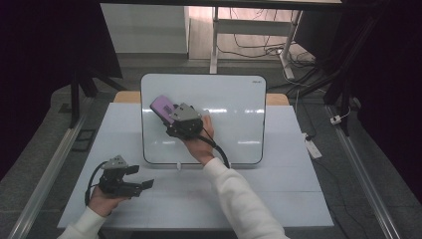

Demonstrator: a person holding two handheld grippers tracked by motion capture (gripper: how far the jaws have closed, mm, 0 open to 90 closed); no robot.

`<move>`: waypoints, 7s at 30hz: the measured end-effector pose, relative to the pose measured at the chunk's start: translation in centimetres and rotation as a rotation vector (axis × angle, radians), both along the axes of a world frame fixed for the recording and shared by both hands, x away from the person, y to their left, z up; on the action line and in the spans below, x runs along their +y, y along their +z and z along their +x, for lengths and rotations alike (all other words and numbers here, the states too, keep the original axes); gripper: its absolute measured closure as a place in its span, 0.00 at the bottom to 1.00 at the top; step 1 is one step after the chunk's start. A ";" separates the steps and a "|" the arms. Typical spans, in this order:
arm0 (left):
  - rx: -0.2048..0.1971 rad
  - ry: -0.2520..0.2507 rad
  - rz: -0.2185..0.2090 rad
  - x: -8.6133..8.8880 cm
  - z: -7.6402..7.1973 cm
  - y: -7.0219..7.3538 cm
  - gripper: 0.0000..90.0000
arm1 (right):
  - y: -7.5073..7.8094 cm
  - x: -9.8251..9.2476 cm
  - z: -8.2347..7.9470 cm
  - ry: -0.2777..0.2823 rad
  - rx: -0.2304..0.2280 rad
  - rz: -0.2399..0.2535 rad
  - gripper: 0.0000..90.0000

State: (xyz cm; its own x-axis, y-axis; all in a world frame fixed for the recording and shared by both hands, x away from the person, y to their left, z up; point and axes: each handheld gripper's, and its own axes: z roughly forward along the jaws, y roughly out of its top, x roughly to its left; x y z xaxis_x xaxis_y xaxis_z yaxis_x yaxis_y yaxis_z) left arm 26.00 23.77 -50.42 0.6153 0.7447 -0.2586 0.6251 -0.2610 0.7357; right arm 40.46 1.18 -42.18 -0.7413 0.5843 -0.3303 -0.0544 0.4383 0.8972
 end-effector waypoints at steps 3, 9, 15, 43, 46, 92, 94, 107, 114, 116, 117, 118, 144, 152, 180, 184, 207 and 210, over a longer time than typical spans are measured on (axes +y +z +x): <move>-0.001 -0.001 0.000 0.0 0.0 0.0 0.17 | 0.9 -1.8 0.6 -0.062 -0.003 0.022 0.44; -0.001 0.000 0.001 0.0 0.0 0.0 0.17 | 2.5 -5.7 1.8 -0.177 -0.006 0.090 0.44; 0.000 -0.001 0.006 0.0 0.1 0.0 0.17 | 2.5 -6.7 1.9 -0.201 -0.011 0.108 0.44; -0.005 -0.001 -0.001 0.0 -0.1 0.0 0.17 | -0.3 -1.5 -0.4 -0.077 0.006 -0.016 0.44; -0.003 -0.001 0.003 0.0 -0.1 0.1 0.17 | 1.4 -5.0 0.9 -0.185 0.004 0.070 0.44; 0.001 -0.025 0.009 -1.4 0.4 0.1 0.18 | -1.9 -18.2 -6.7 -0.190 0.119 0.114 0.44; 0.001 -0.025 0.009 -1.5 0.5 0.1 0.18 | -2.2 -18.8 -7.1 -0.184 0.138 0.122 0.44; -0.005 -0.041 -0.063 -3.7 1.7 1.8 0.21 | -4.1 -20.2 -9.2 -0.126 0.179 0.114 0.44; -0.031 -0.086 -0.067 -6.1 2.4 3.4 0.22 | -4.6 -20.0 -9.7 -0.103 0.168 0.085 0.44; -0.029 -0.095 -0.073 -6.7 2.6 3.8 0.22 | -4.6 -19.9 -9.9 -0.093 0.160 0.082 0.44; -0.029 -0.099 -0.078 -6.9 2.8 4.0 0.23 | -4.6 -19.8 -10.0 -0.090 0.156 0.076 0.44; -0.030 -0.103 -0.083 -7.1 2.9 4.2 0.23 | -4.5 -19.8 -10.1 -0.082 0.154 0.074 0.44; 0.012 -0.195 -0.160 -12.2 7.1 6.0 0.30 | -5.5 -18.5 -10.8 -0.019 0.140 0.020 0.44; 0.035 -0.207 -0.163 -12.9 7.9 5.7 0.31 | -5.9 -18.5 -10.7 -0.014 0.128 -0.010 0.44; 0.166 -0.319 -0.229 -14.7 9.0 4.9 0.58 | -6.4 -17.1 -11.4 0.072 -0.001 -0.164 0.44; 0.174 -0.321 -0.230 -14.7 9.0 4.9 0.57 | -6.4 -17.1 -11.5 0.071 -0.013 -0.173 0.44; 0.222 -0.285 -0.286 -14.8 9.1 4.7 0.69 | -6.7 -16.7 -11.4 0.029 -0.065 -0.215 0.43; 0.220 -0.283 -0.288 -14.9 9.0 4.7 0.70 | -6.7 -16.7 -11.4 0.025 -0.065 -0.214 0.43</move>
